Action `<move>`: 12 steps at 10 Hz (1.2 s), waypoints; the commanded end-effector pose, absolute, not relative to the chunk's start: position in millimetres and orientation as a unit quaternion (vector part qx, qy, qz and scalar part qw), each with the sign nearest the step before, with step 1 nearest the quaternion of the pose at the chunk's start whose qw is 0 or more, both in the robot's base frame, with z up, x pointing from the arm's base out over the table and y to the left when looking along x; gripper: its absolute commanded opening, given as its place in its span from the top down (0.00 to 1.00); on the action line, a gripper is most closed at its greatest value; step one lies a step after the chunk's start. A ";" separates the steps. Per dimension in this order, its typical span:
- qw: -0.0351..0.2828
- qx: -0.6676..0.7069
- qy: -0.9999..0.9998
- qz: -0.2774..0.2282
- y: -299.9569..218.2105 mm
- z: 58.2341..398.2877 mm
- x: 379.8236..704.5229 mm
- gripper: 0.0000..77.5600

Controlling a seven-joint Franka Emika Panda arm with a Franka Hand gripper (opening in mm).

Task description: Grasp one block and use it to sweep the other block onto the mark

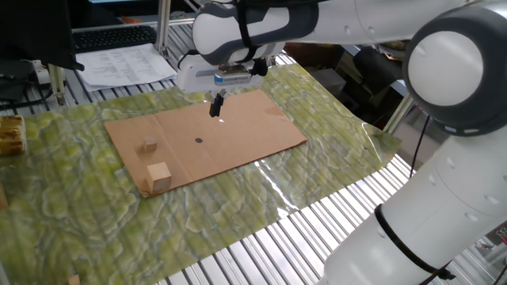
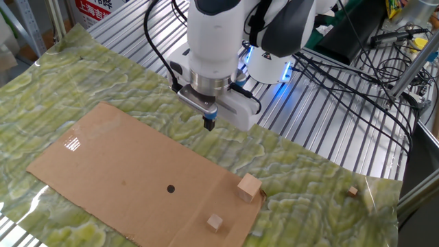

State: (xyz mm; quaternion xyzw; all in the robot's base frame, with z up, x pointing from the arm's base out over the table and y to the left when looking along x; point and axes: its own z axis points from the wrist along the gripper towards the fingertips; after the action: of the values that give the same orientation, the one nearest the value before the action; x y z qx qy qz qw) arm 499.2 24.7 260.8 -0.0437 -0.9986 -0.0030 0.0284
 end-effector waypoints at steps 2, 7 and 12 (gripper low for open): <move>0.026 -0.043 -0.999 -0.002 24.8 262.1 500.0 1.00; 0.022 -0.037 -0.999 -0.001 39.7 249.7 517.0 1.00; 0.024 -0.039 -0.999 0.001 72.4 237.6 519.8 1.00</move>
State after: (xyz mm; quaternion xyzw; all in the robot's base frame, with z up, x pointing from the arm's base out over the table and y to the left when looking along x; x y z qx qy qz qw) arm 519.3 70.3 238.9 -0.0397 -0.9989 0.0009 0.0250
